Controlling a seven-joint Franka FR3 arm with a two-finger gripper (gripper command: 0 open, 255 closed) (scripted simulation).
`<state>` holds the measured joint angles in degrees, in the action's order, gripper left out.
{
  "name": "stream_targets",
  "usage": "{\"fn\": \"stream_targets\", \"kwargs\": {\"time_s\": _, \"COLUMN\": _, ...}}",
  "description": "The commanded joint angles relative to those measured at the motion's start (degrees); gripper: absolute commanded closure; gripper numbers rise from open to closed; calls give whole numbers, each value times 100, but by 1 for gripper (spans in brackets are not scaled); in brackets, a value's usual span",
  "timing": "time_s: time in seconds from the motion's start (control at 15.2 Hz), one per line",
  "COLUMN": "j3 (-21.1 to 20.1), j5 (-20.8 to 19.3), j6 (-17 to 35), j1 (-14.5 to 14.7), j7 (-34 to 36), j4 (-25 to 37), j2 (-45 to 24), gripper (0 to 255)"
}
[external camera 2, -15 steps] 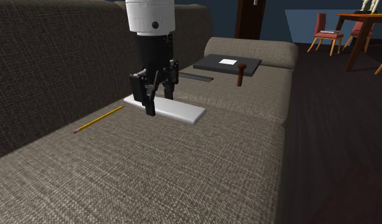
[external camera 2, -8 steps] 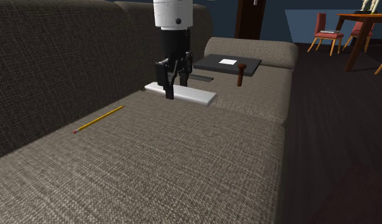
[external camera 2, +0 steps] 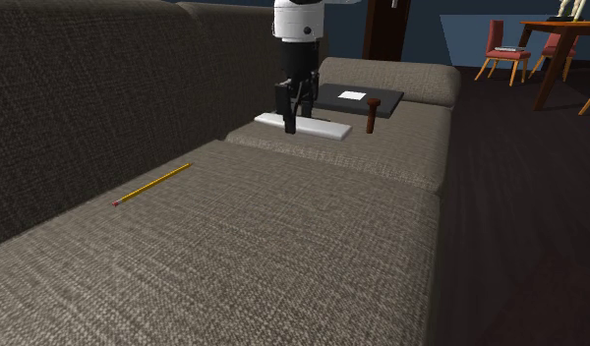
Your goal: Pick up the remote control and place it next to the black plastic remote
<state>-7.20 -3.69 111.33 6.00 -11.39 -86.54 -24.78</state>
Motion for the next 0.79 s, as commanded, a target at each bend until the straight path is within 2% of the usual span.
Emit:
{"fn": "stream_targets", "kwargs": {"time_s": 0.0, "j3": 61, "j5": 15, "j6": -88, "j1": -144, "j7": -226, "j4": 255, "j2": -157, "gripper": 255}}
{"fn": "stream_targets", "kwargs": {"time_s": 0.4, "j3": 227, "j5": 54, "j6": -459, "j1": -573, "j7": -864, "j4": 1271, "j2": -791, "gripper": 255}}
{"fn": "stream_targets", "kwargs": {"time_s": 0.73, "j3": 338, "j5": 81, "j6": -980, "j1": -910, "j7": -1360, "j4": 2600, "j2": -1592, "gripper": 255}}
